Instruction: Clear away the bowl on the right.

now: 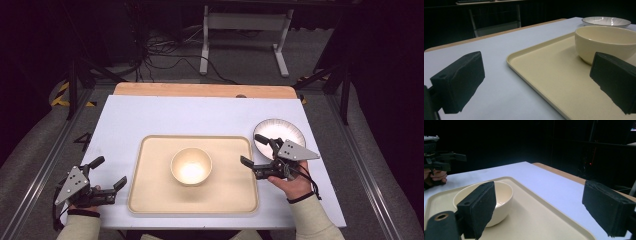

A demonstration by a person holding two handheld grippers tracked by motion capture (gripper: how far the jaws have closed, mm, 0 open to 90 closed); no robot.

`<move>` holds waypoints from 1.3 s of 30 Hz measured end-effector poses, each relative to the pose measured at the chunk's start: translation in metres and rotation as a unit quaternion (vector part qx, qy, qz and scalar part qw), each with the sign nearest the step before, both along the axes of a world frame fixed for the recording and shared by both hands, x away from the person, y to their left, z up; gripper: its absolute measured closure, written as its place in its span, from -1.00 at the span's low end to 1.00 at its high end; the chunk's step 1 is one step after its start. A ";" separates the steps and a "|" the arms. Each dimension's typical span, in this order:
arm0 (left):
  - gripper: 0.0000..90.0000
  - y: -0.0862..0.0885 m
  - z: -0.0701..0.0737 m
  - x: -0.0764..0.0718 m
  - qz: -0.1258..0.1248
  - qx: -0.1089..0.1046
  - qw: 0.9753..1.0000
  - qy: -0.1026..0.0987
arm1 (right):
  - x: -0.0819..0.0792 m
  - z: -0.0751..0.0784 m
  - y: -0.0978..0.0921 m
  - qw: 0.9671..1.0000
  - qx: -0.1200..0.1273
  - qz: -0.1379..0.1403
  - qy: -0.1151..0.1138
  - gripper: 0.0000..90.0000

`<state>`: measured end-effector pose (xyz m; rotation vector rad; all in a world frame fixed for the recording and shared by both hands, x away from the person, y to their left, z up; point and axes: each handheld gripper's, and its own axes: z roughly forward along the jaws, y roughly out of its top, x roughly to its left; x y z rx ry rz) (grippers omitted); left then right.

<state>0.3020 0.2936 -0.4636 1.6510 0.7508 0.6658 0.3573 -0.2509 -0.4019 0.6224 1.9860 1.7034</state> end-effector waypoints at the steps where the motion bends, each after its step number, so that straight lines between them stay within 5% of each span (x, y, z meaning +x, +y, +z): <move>1: -1.00 0.000 0.000 0.000 0.000 0.000 1.000 0.000 | 0.000 -0.001 -0.002 1.000 0.001 -0.003 -0.003 -0.74; 12: -1.00 0.000 0.000 0.000 0.000 -0.001 1.000 0.000 | -0.002 -0.021 -0.015 1.000 0.015 -0.017 0.008 -0.75; 17: -1.00 0.000 0.000 0.000 0.000 -0.002 1.000 0.000 | -0.002 -0.028 -0.016 1.000 -0.007 -0.030 -0.004 -0.78; 30: -1.00 -0.001 0.000 0.000 -0.001 -0.003 1.000 -0.003 | -0.002 -0.050 -0.015 0.999 -0.018 -0.039 0.014 -0.80; 39: -1.00 0.000 0.000 0.000 -0.002 -0.001 1.000 -0.004 | -0.002 -0.058 -0.018 0.999 0.007 -0.046 0.019 -0.79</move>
